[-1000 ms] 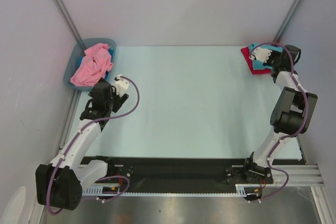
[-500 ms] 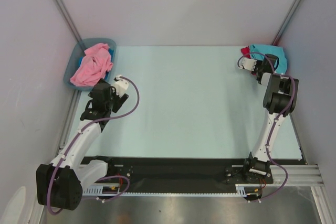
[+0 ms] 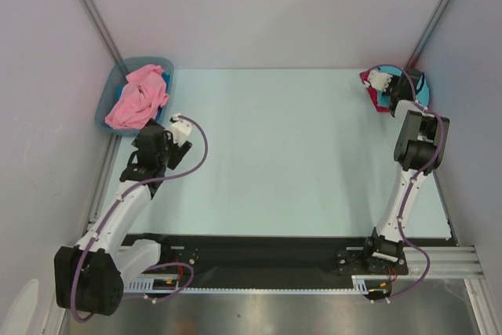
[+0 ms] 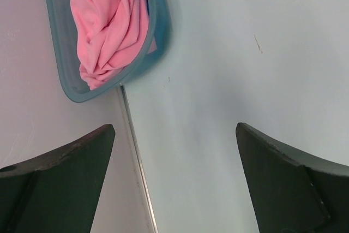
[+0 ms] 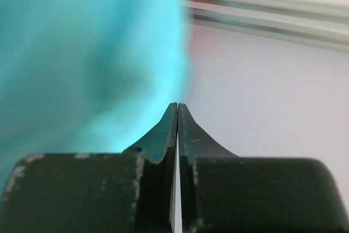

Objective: Fold and stack the t-shirts
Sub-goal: Neatly place the folded tshirt to the corner

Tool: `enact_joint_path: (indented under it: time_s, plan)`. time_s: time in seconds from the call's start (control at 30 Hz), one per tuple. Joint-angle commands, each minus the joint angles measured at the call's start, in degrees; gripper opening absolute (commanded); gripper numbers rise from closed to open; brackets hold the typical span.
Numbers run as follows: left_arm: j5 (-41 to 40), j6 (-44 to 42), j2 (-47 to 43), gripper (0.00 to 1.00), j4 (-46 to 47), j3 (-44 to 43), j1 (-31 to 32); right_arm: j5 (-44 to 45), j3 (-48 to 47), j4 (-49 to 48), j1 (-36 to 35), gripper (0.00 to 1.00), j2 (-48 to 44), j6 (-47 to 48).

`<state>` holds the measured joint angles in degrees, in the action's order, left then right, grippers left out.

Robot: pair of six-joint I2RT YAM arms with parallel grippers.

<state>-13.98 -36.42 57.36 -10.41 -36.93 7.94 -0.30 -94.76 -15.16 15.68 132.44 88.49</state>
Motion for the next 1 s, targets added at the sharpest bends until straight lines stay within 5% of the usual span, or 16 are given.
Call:
enact_joint_path:
  time_s: [0.0, 0.53, 0.87, 0.9, 0.97]
  plan:
    - [1.41, 1.44, -0.59, 1.0, 2.68, 1.24, -0.65, 2.66, -7.54, -1.36, 0.84, 0.0, -1.49, -2.53]
    - [0.88, 1.62, -2.69, 0.99, 2.86, 2.74, -0.91, 7.15, -7.64, 0.21, 1.9, 0.0, 11.17, 0.28]
    - [2.02, 3.2, -3.14, 1.0, 3.56, 3.18, -0.91, 8.99, -5.61, -8.31, -0.74, 0.0, 1.87, -7.35]
    - [1.76, 3.46, -3.14, 1.0, 3.99, 3.0, -0.91, 9.43, -6.22, -7.87, -1.0, 0.02, 0.38, -9.8]
    - [1.58, 4.08, -2.87, 1.0, 4.88, 2.74, -0.91, 10.58, -7.62, -2.7, -2.23, 0.24, -4.37, -12.27]
